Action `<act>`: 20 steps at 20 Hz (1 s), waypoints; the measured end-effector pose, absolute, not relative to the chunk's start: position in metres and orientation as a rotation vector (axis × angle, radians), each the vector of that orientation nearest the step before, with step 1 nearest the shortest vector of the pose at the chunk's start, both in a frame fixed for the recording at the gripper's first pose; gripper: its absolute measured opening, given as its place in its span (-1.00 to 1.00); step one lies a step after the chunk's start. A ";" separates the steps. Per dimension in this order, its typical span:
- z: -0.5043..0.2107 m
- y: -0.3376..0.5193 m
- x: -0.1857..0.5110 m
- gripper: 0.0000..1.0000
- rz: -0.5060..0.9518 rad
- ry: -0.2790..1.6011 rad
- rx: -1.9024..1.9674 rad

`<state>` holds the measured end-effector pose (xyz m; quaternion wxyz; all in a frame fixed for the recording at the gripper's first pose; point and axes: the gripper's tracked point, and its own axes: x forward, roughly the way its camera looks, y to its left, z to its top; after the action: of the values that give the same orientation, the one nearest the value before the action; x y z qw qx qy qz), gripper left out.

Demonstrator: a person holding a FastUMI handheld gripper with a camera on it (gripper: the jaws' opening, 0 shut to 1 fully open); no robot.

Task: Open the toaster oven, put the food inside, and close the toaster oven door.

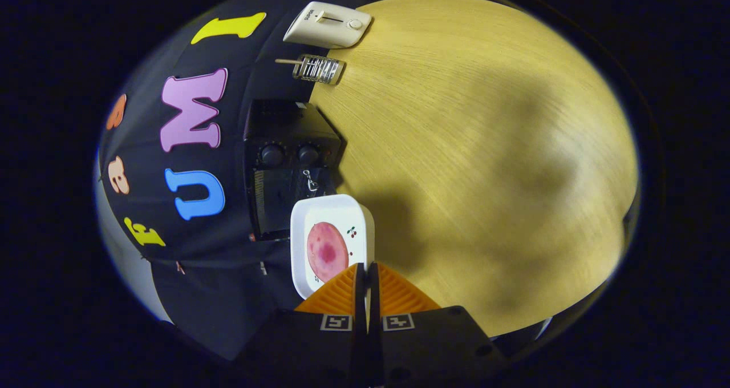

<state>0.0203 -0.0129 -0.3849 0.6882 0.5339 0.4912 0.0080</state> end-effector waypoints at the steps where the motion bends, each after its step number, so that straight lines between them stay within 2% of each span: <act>1: -0.385 0.001 0.022 -0.90 0.005 1.079 1.207; 9: -0.398 0.105 0.087 -0.90 -0.177 0.937 1.315; 15: -0.415 0.133 0.152 -0.90 -0.417 0.809 1.389; 20: -0.421 0.153 0.199 -0.90 -0.499 0.739 1.407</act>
<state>0.1992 0.1534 -0.4206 0.6728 0.6250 0.3280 -0.2215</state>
